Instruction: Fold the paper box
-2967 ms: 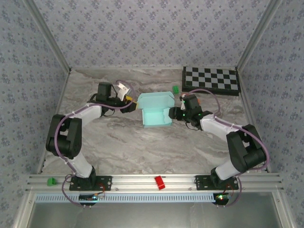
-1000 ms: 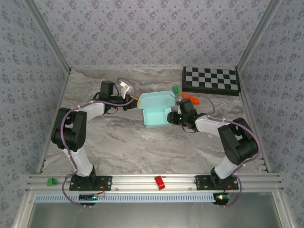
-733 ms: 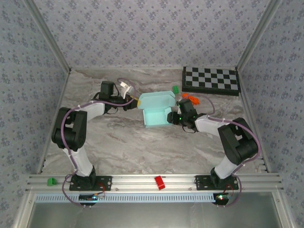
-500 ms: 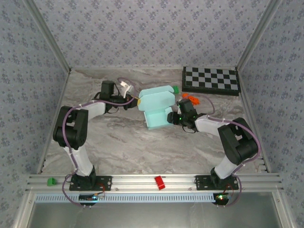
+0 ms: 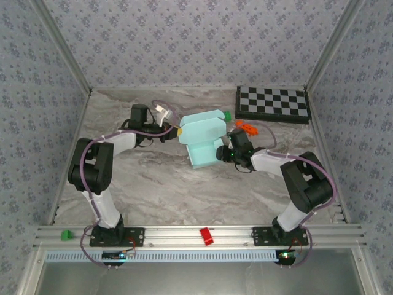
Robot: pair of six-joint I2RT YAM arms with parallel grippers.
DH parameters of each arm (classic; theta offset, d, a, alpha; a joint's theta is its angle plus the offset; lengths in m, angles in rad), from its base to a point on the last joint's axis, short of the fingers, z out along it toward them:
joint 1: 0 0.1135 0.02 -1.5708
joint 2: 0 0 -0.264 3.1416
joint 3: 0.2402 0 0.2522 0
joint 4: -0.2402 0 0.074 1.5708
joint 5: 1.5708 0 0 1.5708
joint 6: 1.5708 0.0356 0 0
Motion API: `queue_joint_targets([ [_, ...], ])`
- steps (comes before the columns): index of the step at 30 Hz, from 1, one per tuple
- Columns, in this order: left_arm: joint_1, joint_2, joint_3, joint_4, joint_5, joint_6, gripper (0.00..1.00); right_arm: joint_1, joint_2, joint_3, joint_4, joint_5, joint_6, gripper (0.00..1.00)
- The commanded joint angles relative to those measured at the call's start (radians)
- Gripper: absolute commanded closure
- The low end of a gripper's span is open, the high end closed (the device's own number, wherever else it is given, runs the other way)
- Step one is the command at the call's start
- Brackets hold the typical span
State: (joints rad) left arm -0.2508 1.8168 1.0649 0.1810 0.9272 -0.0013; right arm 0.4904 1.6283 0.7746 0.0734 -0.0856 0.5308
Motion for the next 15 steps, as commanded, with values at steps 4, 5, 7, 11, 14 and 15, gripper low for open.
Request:
queue_joint_targets([
  [4, -0.01, -0.082, -0.019, -0.04, 0.03, 0.068, 1.0, 0.012, -0.031, 0.026, -0.054, 0.049, -0.042, 0.54],
  [5, -0.01, -0.088, -0.02, -0.046, 0.03, 0.077, 1.0, 0.011, -0.033, 0.035, -0.062, 0.056, -0.048, 0.53],
  [7, -0.011, -0.094, -0.019, -0.059, 0.03, 0.094, 1.0, 0.004, -0.028, 0.053, -0.072, 0.047, -0.063, 0.52],
  [11, -0.013, -0.097, -0.015, -0.07, 0.031, 0.106, 1.0, -0.007, -0.006, 0.086, -0.079, 0.034, -0.082, 0.51],
  [14, -0.015, -0.093, -0.011, -0.07, 0.031, 0.112, 1.0, -0.013, 0.007, 0.098, -0.062, 0.022, -0.093, 0.51],
  [15, -0.015, -0.089, -0.01, -0.073, 0.031, 0.113, 1.0, -0.015, 0.011, 0.1, -0.055, 0.023, -0.093, 0.52],
])
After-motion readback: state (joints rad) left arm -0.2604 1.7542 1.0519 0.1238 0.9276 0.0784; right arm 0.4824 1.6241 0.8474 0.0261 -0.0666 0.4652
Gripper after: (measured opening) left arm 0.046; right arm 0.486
